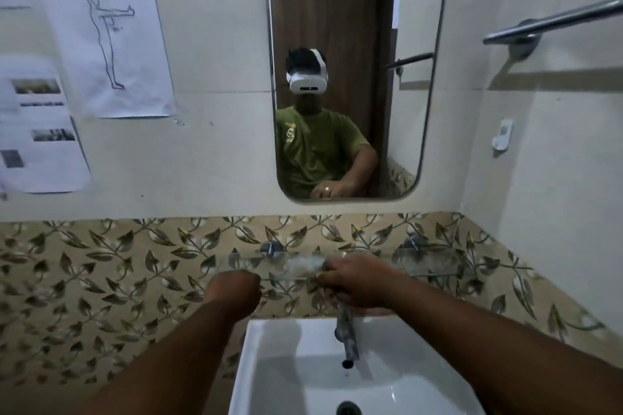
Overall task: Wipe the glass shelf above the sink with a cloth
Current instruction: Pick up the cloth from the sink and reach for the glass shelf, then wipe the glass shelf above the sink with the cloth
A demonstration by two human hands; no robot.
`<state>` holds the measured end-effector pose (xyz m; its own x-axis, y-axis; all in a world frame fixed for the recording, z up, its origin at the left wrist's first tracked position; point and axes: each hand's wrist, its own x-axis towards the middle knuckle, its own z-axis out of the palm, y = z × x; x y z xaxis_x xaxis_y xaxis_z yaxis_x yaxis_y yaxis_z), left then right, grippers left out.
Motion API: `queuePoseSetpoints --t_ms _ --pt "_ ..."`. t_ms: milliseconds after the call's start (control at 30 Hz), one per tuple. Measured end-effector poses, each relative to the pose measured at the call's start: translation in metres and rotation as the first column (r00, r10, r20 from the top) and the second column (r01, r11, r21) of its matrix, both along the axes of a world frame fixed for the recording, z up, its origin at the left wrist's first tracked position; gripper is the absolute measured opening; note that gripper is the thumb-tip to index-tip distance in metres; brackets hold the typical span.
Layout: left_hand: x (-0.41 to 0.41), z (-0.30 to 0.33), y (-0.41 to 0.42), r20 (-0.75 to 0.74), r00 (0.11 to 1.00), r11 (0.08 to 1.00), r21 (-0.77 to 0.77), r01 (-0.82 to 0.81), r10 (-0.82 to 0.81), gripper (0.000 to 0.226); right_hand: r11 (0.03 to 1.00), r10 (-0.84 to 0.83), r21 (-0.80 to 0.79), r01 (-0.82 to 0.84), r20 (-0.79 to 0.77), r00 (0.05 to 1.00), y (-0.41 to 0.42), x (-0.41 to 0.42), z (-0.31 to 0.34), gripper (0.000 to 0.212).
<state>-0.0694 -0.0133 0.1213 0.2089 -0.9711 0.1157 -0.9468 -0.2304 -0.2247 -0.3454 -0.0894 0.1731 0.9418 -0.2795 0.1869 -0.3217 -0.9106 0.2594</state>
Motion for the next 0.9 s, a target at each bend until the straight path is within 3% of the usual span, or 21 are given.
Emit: queuePoseSetpoints --t_ms 100,200,367,467,633,733,800,900 --pt "0.004 0.020 0.001 0.000 0.998 0.993 -0.099 0.062 -0.062 0.036 0.996 -0.082 0.054 0.075 0.128 0.988 -0.003 0.021 0.033 0.044" --pt "0.016 0.025 -0.003 -0.031 0.996 0.991 -0.110 0.075 -0.079 0.059 0.980 -0.177 0.131 0.150 0.232 0.956 -0.009 0.044 0.056 0.049" --pt "0.028 0.001 -0.007 -0.116 0.991 0.995 -0.084 0.053 -0.063 0.081 0.958 -0.250 0.207 0.200 0.252 0.935 -0.023 0.081 0.064 0.045" --pt "0.033 -0.022 -0.008 -0.170 0.984 0.998 -0.038 0.047 -0.052 0.085 0.954 -0.274 0.199 0.226 0.265 0.924 -0.029 0.101 0.050 0.043" --pt "0.038 -0.032 -0.014 -0.165 0.983 0.993 -0.099 0.061 -0.077 0.081 0.935 -0.340 0.209 0.287 0.294 0.893 -0.036 0.139 0.015 0.048" --pt "0.040 -0.034 -0.013 -0.151 0.985 0.992 -0.103 0.072 -0.087 0.079 0.923 -0.314 0.288 0.253 0.188 0.931 -0.033 0.154 -0.013 0.057" --pt "0.042 -0.035 -0.012 -0.140 0.986 0.992 -0.101 0.081 -0.095 0.078 0.931 -0.300 0.251 0.264 0.119 0.947 -0.026 0.159 -0.028 0.061" --pt "0.043 -0.041 -0.010 -0.137 0.985 0.990 -0.114 0.087 -0.103 0.079 0.912 -0.370 0.261 0.317 0.190 0.909 -0.016 0.169 -0.034 0.054"
